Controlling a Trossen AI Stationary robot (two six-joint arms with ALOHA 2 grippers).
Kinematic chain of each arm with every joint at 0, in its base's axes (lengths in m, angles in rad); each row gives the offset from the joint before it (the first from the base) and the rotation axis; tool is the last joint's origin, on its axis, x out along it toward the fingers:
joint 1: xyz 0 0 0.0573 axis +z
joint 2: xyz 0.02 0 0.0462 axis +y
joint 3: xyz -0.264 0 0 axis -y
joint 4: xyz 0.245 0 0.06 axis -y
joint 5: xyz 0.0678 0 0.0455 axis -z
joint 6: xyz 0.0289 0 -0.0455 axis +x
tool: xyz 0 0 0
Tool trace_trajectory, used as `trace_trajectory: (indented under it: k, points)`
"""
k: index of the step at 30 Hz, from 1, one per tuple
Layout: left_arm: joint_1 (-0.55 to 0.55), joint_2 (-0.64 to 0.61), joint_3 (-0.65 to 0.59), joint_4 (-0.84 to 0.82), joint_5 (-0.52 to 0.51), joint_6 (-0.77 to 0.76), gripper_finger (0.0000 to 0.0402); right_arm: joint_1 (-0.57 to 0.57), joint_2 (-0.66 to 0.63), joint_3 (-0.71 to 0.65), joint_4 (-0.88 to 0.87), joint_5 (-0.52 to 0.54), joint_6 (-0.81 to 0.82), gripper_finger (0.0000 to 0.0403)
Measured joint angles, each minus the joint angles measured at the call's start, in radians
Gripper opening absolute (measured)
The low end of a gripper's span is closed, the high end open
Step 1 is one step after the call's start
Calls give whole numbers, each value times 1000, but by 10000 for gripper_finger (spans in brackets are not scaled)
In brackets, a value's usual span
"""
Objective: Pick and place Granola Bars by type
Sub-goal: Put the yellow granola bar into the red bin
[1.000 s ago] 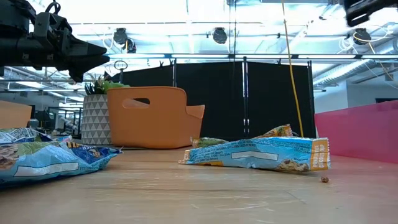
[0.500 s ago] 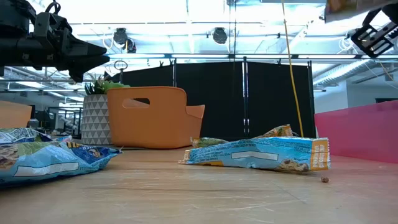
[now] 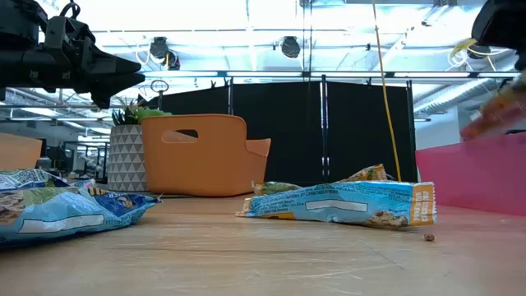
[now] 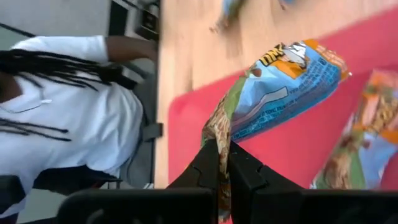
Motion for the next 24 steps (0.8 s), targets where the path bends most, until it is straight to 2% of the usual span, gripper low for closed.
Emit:
trace_trajectory:
  k: [4, 11, 17, 24]
  points:
    - [0, 0, 0, 0, 0, 0, 154, 39, 71, 0, -5, 49, 50, 1]
    - [0, 0, 0, 0, 0, 0, 154, 96, 210, 0, -2, 195, 94, 3]
    - [0, 0, 0, 0, 0, 0, 154, 117, 330, 0, 96, 365, 177, 4]
    - [0, 0, 0, 0, 0, 0, 154, 142, 434, 0, 165, 377, 158, 6]
